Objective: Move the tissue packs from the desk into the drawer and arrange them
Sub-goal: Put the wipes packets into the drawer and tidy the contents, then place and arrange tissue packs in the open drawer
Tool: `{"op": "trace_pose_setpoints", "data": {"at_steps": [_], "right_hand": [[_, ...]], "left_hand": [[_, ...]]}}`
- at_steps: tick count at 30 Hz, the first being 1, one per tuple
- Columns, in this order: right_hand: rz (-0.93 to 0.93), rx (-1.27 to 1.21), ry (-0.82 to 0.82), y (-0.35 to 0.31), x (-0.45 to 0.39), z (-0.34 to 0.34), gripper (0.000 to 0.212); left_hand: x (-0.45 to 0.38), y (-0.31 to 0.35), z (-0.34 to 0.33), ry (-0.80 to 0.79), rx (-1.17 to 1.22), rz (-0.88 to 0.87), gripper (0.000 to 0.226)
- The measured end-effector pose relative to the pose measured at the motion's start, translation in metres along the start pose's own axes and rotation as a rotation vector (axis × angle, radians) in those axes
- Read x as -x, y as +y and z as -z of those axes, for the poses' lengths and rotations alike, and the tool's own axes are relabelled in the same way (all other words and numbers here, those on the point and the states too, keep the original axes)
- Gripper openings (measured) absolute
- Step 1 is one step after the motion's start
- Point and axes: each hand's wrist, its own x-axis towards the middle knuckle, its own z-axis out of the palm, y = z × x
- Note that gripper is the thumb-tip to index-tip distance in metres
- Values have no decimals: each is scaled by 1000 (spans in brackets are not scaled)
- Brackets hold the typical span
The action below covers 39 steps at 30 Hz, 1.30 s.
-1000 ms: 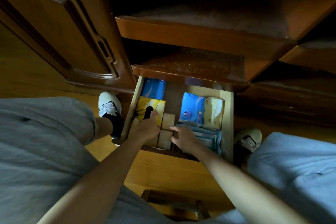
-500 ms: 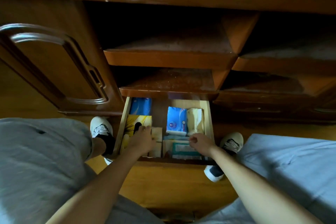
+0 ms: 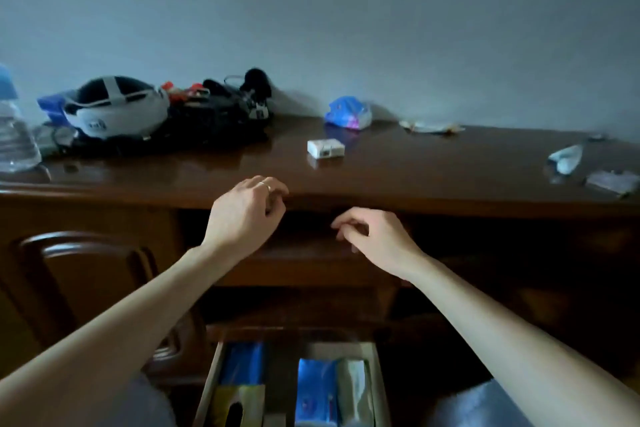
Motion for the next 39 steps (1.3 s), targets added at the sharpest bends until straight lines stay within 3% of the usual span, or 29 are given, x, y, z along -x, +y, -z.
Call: {"op": "trace_pose_setpoints", "data": {"at_steps": [7,11,13,15,19,22,27,32,39], "right_hand": [[-20,133,273,6,-100,40,17],[-113,345,135,32,-150,36,53],[-137,384,119,42,-172,35,57],[-162,393,124,53,-190,36,57],[-224,434,199,81,-225,48,55],[-312,476,232,101,-258,57,59],[-299,568,172,115,-325,50,65],[-375,667,199,118,-377,38,38],[-223,772,207,102,-340,38,23]], "left_hand": [[-99,-15,-33,-145,78,138,41],[-140,-7,-82,-257,65,80,68],[-160,-4,-105,-371,47,86,75],[-179,-4,-124,-434,5,74,66],[-205,-8,-151,-335,-23,103,46],[-218,-15,-165,-252,-62,126,47],[-231,-22,-181,-286,-59,142,57],[-231,-24,-187,-274,-152,75,56],[-227,-17,-176,-282,-182,103,55]]}}
